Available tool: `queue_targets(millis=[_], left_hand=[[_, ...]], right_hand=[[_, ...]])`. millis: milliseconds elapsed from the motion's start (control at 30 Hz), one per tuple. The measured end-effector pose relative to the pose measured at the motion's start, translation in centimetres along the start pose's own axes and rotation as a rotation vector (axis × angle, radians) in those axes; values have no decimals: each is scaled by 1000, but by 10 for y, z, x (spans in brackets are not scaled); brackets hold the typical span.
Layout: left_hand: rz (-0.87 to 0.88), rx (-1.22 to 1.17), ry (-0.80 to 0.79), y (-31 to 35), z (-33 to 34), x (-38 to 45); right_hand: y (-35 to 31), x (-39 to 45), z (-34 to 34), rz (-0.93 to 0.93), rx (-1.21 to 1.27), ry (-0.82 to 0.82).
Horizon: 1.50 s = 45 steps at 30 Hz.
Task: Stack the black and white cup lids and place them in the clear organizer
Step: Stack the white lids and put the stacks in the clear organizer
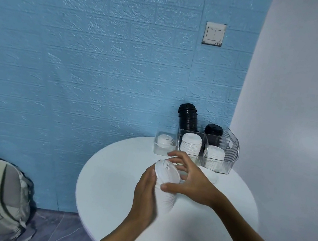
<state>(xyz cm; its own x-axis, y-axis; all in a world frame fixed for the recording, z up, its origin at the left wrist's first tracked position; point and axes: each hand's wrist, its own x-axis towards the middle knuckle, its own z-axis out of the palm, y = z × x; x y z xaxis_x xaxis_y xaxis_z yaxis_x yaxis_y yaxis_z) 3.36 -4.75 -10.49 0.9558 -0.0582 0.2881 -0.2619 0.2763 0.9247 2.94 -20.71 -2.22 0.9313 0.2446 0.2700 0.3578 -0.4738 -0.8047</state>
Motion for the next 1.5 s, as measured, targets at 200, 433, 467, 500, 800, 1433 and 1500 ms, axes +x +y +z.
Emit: queue_targets(millis=[200,433,467,500,800,1433,1500], left_hand=[[9,37,17,-1,1,7],[7,-59,53,3,3,12],[12,-70,52,3,5,12],[18,-77,51,4,6,12],[48,-111,125,5,13,9],[112,45,99,7,13,4],[107,50,98,8,13,4]], right_hand=[[9,0,12,8,44,36],[16,-3,26,15,88,72],[17,-4,30,35,155,103],[16,-5,34,61,245,138],[7,2,79,58,663,474],[23,5,90,-3,618,554],[25,5,89,0,622,544]])
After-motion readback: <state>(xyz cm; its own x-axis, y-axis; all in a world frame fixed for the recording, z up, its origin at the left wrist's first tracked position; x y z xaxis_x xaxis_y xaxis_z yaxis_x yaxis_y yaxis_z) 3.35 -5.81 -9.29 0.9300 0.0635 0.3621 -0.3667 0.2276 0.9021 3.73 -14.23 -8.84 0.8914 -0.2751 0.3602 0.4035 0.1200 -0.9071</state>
